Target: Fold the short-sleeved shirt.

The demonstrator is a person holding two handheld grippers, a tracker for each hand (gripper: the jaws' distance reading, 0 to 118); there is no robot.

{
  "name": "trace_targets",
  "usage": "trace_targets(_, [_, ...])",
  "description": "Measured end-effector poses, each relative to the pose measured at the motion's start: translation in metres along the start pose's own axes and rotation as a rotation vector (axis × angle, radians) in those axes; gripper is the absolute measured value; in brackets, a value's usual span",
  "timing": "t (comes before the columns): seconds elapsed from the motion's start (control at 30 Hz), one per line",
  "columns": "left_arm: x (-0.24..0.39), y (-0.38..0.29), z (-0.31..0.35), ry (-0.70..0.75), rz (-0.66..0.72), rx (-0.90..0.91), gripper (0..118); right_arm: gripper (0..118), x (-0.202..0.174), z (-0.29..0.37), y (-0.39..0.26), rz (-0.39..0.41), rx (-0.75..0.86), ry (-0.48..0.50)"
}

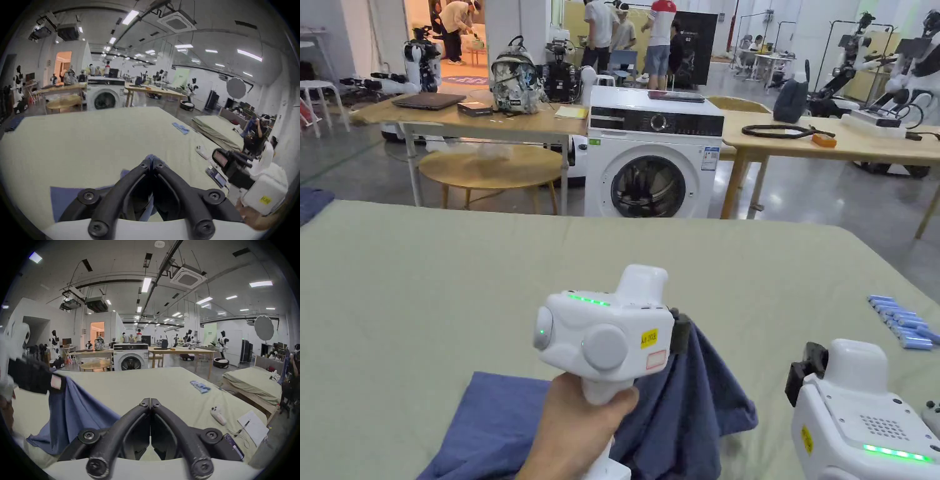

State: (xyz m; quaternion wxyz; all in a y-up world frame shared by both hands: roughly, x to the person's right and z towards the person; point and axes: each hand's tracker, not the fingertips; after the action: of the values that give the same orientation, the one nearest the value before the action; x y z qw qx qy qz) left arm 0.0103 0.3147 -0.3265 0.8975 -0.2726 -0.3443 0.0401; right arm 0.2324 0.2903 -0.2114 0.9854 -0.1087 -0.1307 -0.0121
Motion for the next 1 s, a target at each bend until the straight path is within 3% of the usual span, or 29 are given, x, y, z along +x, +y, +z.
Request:
trace_targets(0.2, [0.006,-0.031,-0.011,-0.011,0.0,-0.054,0,0,0.003,0.0,-0.013,-0.004,-0.039,-0.001])
trace_targets(0.37, [-0.002,-0.03,0.017,0.036,0.023,-0.01,59,0,-0.005,0.003,-0.01,-0.001,-0.042,0.027])
trace_targets(0.43, [-0.01,-0.03,0.035,0.063,0.025,0.03,67,0,-0.011,0.004,-0.008,0.004,-0.034,0.046])
trace_targets(0.63, [-0.042,-0.049,0.097,0.282,0.032,0.148,64,0,-0.03,0.008,-0.002,0.006,-0.019,0.107])
trace_targets(0.67, [-0.047,-0.055,0.105,0.326,0.026,0.16,55,0,-0.033,0.009,-0.002,0.008,-0.016,0.115])
trace_targets(0.73, [-0.058,-0.066,0.121,0.408,0.024,0.17,16,0,-0.04,0.011,0.0,0.009,-0.008,0.131])
trace_targets(0.8, [-0.071,-0.081,0.137,0.476,0.046,0.176,2,0,-0.048,0.013,0.002,0.012,0.001,0.145])
trace_targets(1.0, [-0.114,-0.106,0.158,0.526,0.178,0.118,0,0,-0.063,0.008,0.005,0.003,-0.001,0.187])
